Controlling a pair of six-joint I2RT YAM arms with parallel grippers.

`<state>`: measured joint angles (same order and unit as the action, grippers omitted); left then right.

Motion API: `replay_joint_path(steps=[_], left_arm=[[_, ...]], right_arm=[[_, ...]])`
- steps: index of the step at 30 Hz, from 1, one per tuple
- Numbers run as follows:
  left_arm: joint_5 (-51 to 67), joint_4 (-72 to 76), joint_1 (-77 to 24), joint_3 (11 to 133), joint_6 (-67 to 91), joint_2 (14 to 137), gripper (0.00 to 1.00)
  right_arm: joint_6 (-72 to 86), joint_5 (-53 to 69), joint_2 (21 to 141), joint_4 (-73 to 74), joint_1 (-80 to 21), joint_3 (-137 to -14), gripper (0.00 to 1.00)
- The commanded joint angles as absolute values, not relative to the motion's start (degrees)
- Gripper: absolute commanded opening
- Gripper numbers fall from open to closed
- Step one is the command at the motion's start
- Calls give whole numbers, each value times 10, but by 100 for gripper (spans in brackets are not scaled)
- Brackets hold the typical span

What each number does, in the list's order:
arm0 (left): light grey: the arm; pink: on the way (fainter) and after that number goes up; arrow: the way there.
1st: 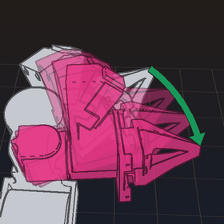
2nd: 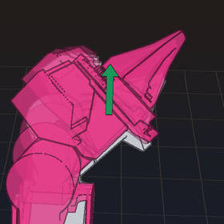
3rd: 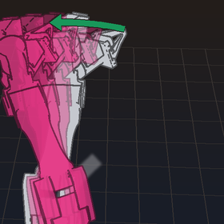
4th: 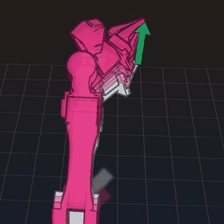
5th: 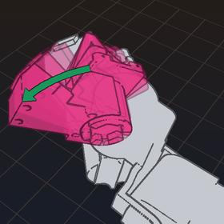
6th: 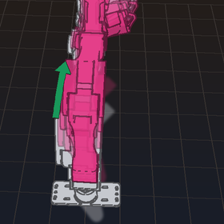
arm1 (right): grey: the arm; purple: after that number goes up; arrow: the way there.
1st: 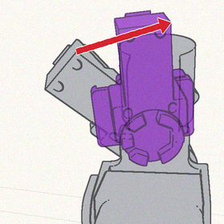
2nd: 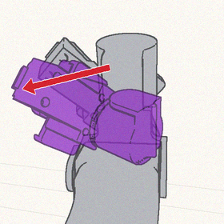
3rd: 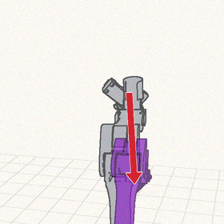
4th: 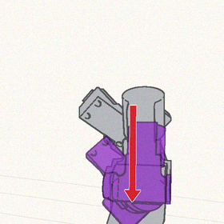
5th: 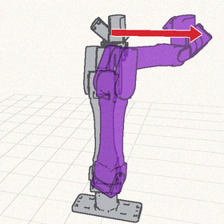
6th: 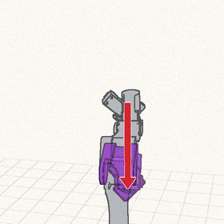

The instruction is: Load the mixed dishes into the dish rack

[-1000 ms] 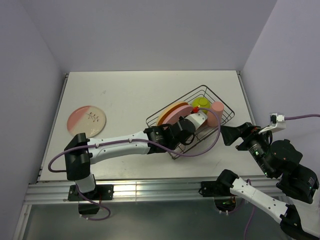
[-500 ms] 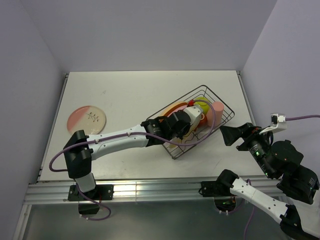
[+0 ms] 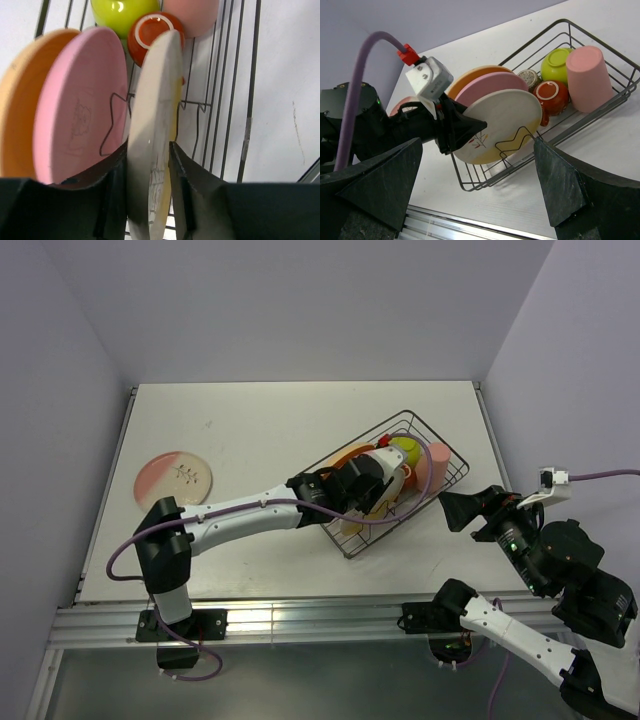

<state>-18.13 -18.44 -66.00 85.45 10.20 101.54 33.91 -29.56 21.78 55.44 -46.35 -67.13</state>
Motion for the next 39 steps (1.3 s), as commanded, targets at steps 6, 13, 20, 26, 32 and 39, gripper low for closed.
replay_joint_path(steps=[6, 13, 20, 26, 32, 39], left_arm=[[-209, -147, -653, 896, 112, 1008, 58], [-224, -149, -652, 895, 109, 998, 62], [-255, -154, -652, 887, 110, 968, 65], [-285, -154, -652, 887, 98, 946, 67], [-331, -136, -650, 854, 105, 885, 68], [-378, -214, -448, 781, 301, 740, 61]], right_arm=[[345, -304, 212, 558, -463, -670, 100], [345, -300, 214, 555, -463, -667, 100], [342, -298, 218, 554, -463, -673, 100], [342, -291, 226, 547, -463, -670, 100], [339, -287, 233, 544, -463, -673, 100], [337, -280, 235, 541, -462, -675, 100]])
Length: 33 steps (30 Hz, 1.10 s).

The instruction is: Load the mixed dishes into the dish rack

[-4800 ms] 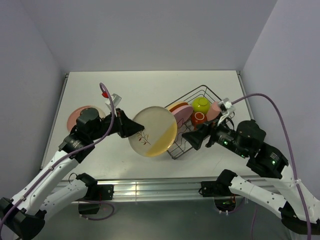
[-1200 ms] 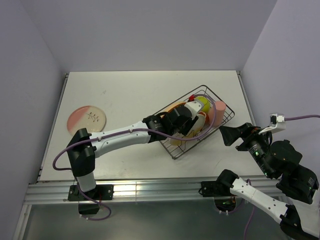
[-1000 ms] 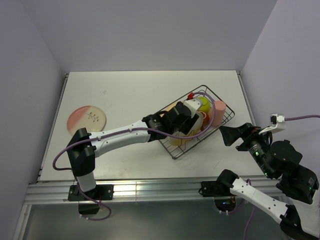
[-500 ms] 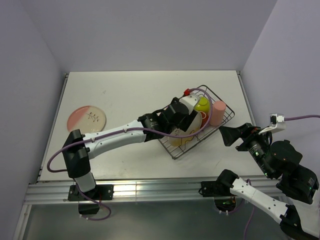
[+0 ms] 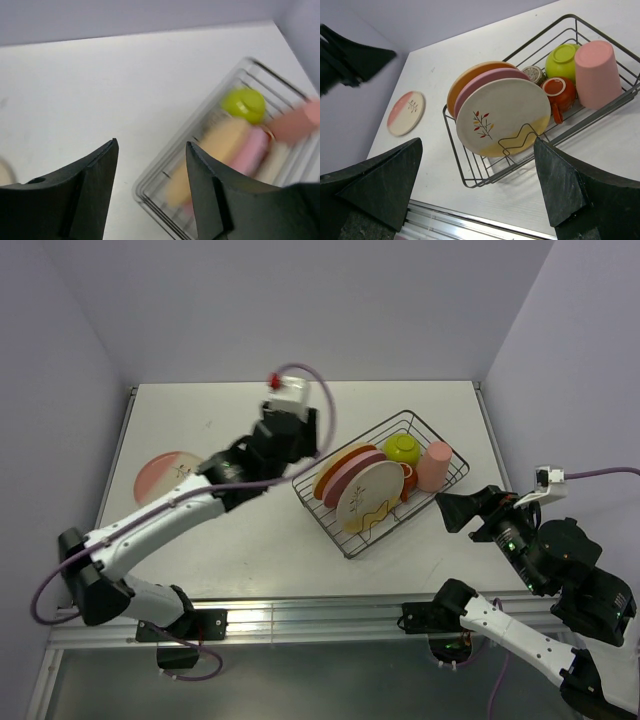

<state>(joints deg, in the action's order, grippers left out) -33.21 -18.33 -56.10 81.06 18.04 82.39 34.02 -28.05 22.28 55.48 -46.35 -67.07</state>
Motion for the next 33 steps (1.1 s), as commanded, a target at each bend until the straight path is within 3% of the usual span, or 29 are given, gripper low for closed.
replay_joint_path(steps=[1, 7, 14, 20, 33], left_arm=[[-375, -223, -414, 749, 331, 719, 61], [-335, -308, -211, 710, 445, 684, 79], [-254, -470, -100, 815, 519, 882, 73], [-256, -590, -69, 944, 589, 1061, 65], [-254, -615, -36, 1023, 625, 1200, 63]], right_arm=[[336, -278, 234, 541, -463, -673, 100], [337, -262, 237, 530, -463, -662, 100], [337, -220, 254, 493, -463, -635, 100], [333, -190, 296, 469, -463, -621, 100], [323, -180, 297, 456, -463, -608, 100]])
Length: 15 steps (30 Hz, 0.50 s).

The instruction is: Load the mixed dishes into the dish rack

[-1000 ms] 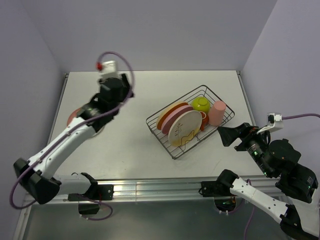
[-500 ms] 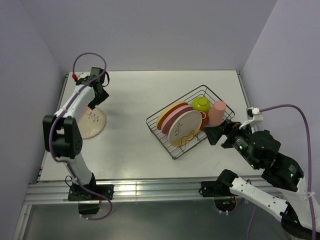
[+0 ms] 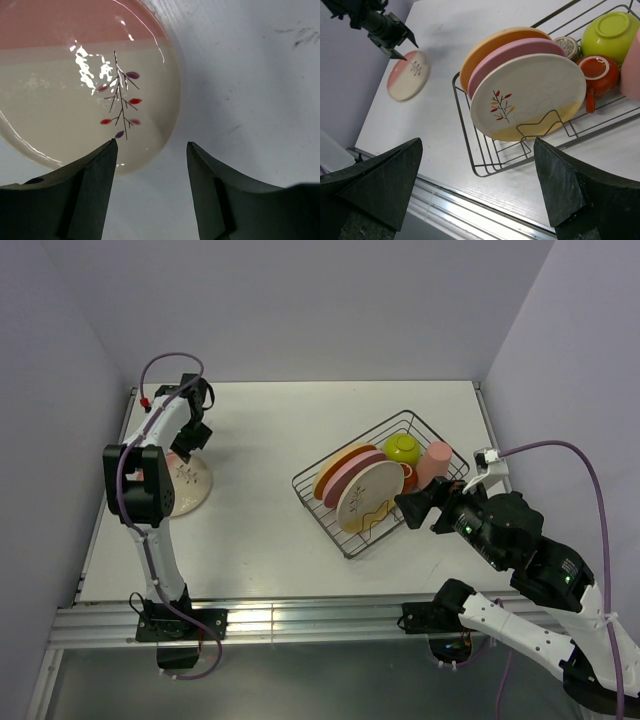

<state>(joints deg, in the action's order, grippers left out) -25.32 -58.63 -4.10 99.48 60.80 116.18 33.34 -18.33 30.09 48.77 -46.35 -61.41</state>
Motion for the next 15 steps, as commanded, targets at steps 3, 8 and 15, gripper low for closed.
replay_joint_path(steps=[3, 8, 15], left_arm=[[-265, -608, -36, 1029, 628, 1226, 63], [-269, -625, -31, 1044, 642, 1270, 64], [-285, -657, -30, 1041, 670, 1294, 50]], right_arm=[[321, -180, 299, 459, -463, -608, 100], [319, -178, 294, 461, -462, -610, 100], [322, -175, 293, 456, -463, -606, 100]])
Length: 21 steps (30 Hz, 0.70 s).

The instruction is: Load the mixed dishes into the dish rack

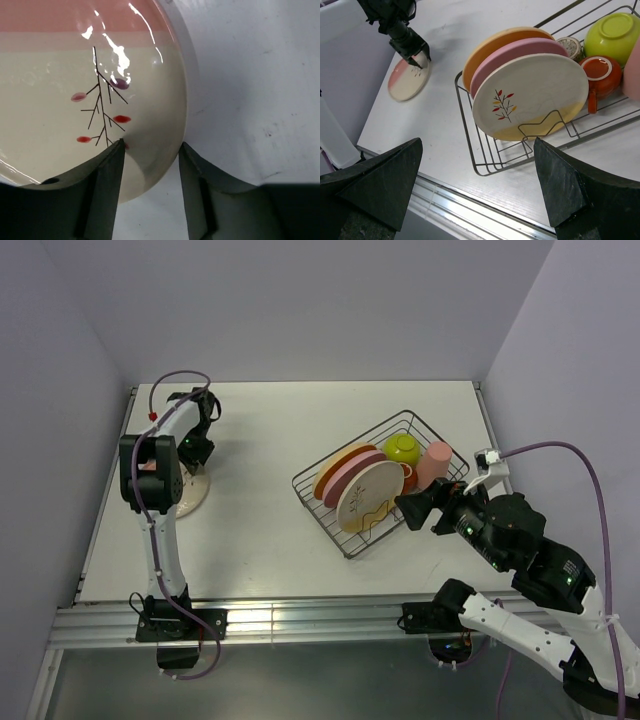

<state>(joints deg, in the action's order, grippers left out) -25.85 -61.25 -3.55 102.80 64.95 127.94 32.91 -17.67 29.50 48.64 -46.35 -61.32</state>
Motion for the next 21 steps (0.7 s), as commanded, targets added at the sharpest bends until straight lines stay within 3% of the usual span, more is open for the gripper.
replay_joint_path(steps=[1, 4, 7, 9, 21], left_arm=[[-287, -660, -30, 1039, 672, 1297, 46], [-282, -657, -29, 1024, 675, 1303, 33], [-261, -633, -25, 1004, 671, 1299, 9], [-248, -610, -25, 992, 657, 1289, 0], [-177, -509, -47, 870, 600, 1082, 0]], right_arm=[[323, -173, 294, 455, -463, -606, 100], [326, -168, 296, 449, -463, -604, 100], [328, -164, 301, 448, -463, -606, 100], [326, -169, 306, 452, -462, -608, 100], [294, -121, 406, 403, -473, -650, 94]])
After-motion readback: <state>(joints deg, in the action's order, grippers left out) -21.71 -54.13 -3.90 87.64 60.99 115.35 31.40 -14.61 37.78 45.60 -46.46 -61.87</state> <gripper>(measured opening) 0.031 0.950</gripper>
